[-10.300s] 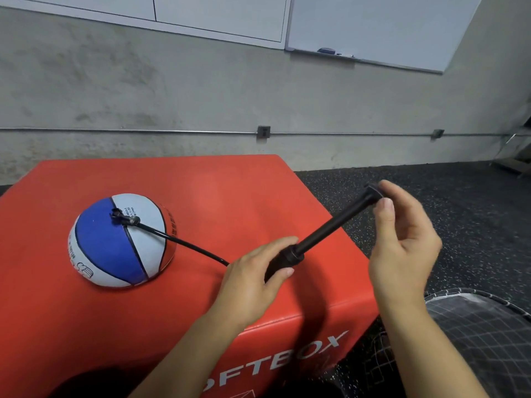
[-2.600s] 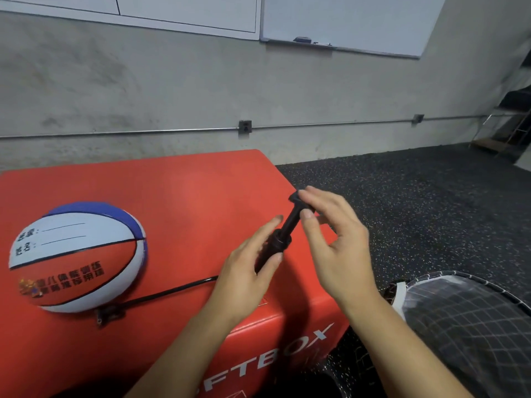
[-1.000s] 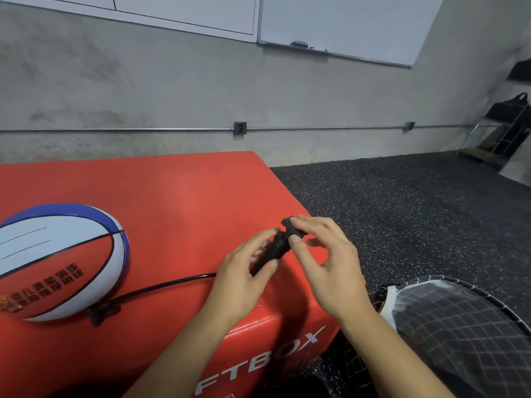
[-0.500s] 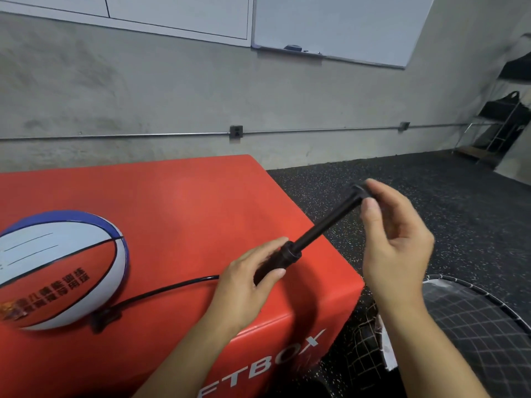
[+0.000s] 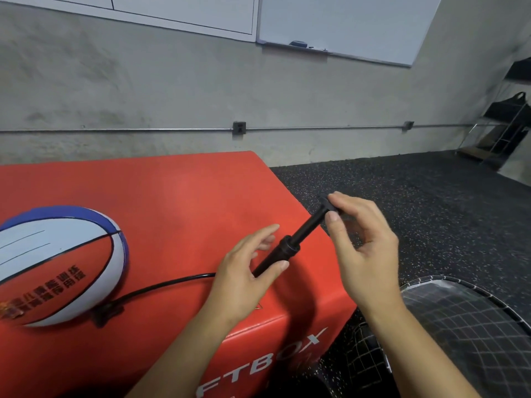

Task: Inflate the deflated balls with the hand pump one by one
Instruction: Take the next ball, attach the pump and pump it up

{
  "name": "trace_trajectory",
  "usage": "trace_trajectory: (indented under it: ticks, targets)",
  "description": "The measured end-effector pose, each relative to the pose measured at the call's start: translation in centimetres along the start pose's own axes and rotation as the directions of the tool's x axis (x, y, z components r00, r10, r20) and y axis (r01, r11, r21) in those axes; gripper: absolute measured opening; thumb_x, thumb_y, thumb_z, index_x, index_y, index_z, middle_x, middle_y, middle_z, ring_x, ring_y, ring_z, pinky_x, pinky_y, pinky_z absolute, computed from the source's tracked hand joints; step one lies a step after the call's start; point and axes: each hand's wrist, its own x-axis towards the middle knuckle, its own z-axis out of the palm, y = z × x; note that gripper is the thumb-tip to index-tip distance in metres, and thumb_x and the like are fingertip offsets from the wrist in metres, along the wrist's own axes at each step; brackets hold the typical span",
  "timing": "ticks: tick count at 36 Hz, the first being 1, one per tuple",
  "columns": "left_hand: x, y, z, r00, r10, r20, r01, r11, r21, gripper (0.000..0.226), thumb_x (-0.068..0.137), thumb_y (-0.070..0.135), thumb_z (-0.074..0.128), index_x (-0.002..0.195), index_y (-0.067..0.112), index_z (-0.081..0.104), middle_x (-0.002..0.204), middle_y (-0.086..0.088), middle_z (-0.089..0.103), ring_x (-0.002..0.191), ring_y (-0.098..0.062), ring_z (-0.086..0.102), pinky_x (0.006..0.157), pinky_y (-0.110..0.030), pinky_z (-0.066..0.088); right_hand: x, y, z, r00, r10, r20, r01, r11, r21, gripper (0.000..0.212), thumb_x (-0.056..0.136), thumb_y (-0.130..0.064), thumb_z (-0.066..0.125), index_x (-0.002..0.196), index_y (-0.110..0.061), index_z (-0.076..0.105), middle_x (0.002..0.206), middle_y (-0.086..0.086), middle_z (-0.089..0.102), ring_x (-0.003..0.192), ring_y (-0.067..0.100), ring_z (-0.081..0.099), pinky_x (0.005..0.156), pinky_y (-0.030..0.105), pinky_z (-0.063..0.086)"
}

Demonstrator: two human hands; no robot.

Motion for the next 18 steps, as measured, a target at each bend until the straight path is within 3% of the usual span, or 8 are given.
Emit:
trace_trajectory:
  ticks: [3,7,9,15,18]
  targets:
    - [0.0,-0.1,0.1,1.000,0.006,0.006,-0.005,1.000,-0.019,0.065,0.088,0.024,0.084,0.145,0.039,0.057,0.127,0.017,0.068,0.119,-0.004,0.064,0.097,-0.014,0.045,-0.5,0.1,0.8,0.998,-0.003,0.066,0.004,1.000,-0.016,0.025,0.098,-0.007,0.070,0.121,-0.013,0.074,0.123,-0.003,0.069,0.119,0.011,0.065,0.094,0.017,0.048]
    - [-0.1,-0.2,0.2,1.000,0.010,0.011,-0.010,1.000,-0.020,0.063,0.087,0.031,0.081,0.145,0.039,0.057,0.128,0.018,0.068,0.119,-0.006,0.065,0.099,-0.019,0.047,-1.3,1.0,1.5,0.986,0.050,0.156,-0.054,0.998,0.021,0.025,0.098,-0.009,0.071,0.122,-0.017,0.075,0.124,-0.006,0.069,0.121,0.018,0.066,0.092,0.040,0.057]
    - [-0.1,-0.4,0.2,1.000,0.015,0.012,-0.015,1.000,-0.018,0.062,0.087,0.034,0.078,0.145,0.039,0.057,0.129,0.019,0.068,0.119,-0.007,0.065,0.100,-0.021,0.048,-1.5,1.3,1.7,0.979,0.075,0.190,-0.081,0.996,0.024,0.025,0.098,-0.010,0.072,0.121,-0.018,0.076,0.122,-0.006,0.070,0.121,0.018,0.066,0.090,0.045,0.058]
    - [-0.4,-0.9,0.4,1.000,0.009,0.015,-0.010,1.000,0.009,0.059,0.089,0.027,0.073,0.145,0.036,0.058,0.130,0.020,0.068,0.116,0.000,0.065,0.101,-0.022,0.050,-2.0,1.0,1.9,0.971,0.092,0.220,-0.100,0.995,0.027,0.024,0.097,-0.012,0.074,0.118,-0.023,0.078,0.118,-0.010,0.072,0.117,0.016,0.068,0.087,0.044,0.059]
    - [-0.5,-0.7,0.3,1.000,0.026,0.017,-0.026,0.999,0.026,0.056,0.090,0.027,0.072,0.143,0.038,0.058,0.127,0.027,0.067,0.114,0.006,0.064,0.098,-0.015,0.048,-2.0,0.6,1.8,0.978,0.053,0.200,-0.054,0.999,-0.001,0.025,0.096,-0.008,0.074,0.116,-0.023,0.078,0.116,-0.011,0.072,0.114,0.014,0.068,0.084,0.037,0.058]
